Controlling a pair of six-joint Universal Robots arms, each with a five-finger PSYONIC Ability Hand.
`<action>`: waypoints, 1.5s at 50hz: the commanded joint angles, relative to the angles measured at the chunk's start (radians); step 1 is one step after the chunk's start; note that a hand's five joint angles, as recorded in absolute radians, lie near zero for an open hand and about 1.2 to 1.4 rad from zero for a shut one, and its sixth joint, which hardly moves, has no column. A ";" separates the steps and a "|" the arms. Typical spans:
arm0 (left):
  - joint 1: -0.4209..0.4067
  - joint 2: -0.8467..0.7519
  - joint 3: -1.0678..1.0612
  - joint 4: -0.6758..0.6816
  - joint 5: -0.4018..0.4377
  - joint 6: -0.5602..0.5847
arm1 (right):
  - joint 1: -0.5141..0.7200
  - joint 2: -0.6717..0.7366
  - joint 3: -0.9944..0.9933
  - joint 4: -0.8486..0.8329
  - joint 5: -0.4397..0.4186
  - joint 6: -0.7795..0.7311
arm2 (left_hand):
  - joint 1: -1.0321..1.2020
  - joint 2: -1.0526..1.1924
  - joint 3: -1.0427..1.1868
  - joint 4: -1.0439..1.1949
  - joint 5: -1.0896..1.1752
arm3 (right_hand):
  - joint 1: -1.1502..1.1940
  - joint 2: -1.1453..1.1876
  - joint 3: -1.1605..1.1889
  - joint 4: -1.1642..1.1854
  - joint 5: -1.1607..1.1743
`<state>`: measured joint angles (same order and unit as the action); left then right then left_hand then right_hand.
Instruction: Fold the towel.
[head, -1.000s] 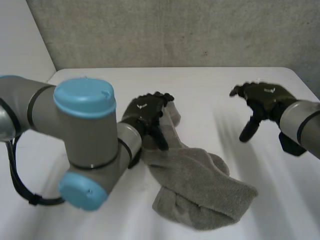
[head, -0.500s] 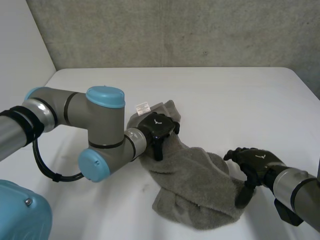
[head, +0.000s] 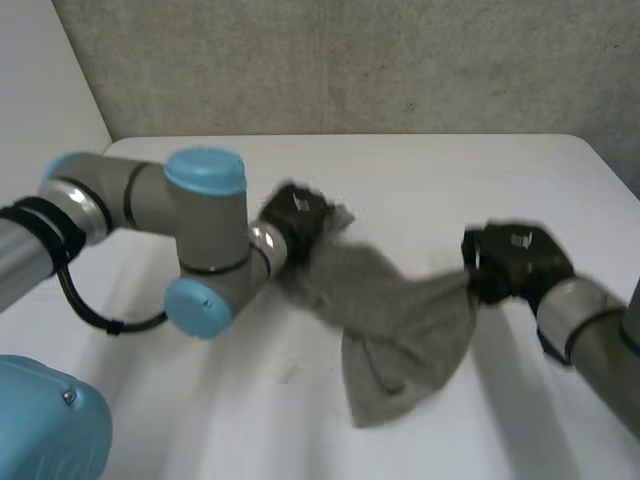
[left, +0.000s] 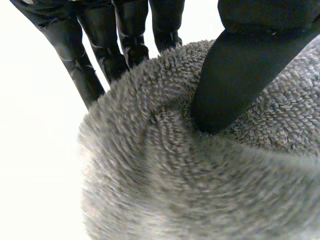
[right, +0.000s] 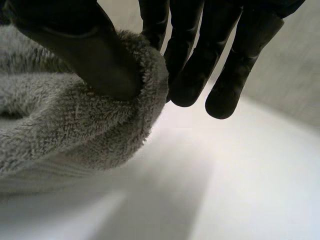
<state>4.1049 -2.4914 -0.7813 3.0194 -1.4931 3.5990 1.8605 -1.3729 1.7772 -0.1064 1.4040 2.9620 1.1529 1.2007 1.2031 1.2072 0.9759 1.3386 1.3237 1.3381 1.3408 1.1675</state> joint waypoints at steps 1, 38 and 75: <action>0.015 0.071 0.178 0.286 -0.194 -0.063 | 0.023 0.072 -0.381 -0.227 0.018 -0.084 | 0.243 0.196 0.193 0.189 0.246 | 0.058 0.073 0.058 0.055 0.054; 0.041 0.362 -0.892 0.438 -0.314 -0.387 | 0.170 0.419 -0.200 -0.195 0.027 -0.276 | 0.243 0.196 0.193 0.189 0.246 | 0.058 0.073 0.058 0.055 0.054; 0.140 0.570 -0.736 0.188 0.045 -0.382 | 0.160 0.252 -0.032 -0.170 0.016 -0.267 | -0.437 -0.485 -0.488 -0.492 -0.435 | 0.058 0.073 0.058 0.055 0.054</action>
<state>4.1965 -1.8729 -1.5635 3.2079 -1.6026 3.2142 2.0224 -1.1383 1.7447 -0.2746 1.4199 2.6951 0.6313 0.6263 0.6267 0.6274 0.4494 1.3428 1.3246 1.3381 1.3433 1.1781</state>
